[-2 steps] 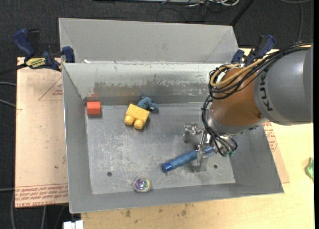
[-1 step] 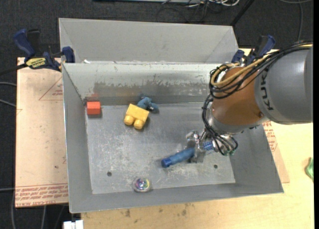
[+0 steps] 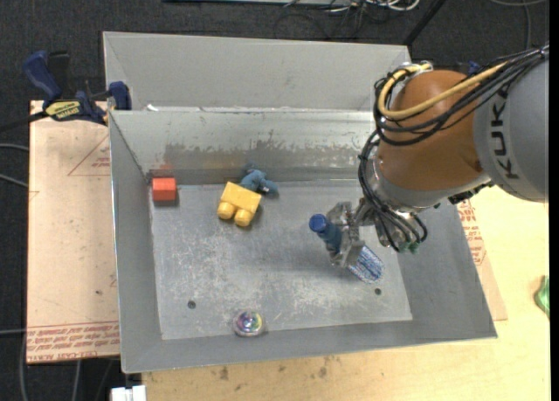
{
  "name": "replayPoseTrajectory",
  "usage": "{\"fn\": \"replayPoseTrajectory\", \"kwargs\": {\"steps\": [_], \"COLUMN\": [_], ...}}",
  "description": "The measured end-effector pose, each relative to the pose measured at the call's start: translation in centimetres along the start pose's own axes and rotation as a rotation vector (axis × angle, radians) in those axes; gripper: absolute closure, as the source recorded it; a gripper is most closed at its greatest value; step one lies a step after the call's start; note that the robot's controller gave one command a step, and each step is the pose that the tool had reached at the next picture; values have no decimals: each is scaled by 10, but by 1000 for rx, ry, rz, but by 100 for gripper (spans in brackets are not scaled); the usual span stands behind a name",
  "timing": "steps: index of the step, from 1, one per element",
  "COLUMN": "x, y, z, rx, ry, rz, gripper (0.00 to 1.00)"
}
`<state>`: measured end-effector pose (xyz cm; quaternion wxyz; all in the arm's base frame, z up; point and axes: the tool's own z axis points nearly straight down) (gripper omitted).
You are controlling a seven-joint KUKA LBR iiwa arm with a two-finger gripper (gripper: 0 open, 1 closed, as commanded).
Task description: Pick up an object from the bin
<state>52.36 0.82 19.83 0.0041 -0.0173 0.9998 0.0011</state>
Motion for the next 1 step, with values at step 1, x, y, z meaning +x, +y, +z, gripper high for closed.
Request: {"fn": "replayPoseTrajectory", "kwargs": {"steps": [1], "x": [-15], "y": [-18], "z": [-107], "rx": [1], "ry": [2], "rz": [-407], "gripper": [100]}}
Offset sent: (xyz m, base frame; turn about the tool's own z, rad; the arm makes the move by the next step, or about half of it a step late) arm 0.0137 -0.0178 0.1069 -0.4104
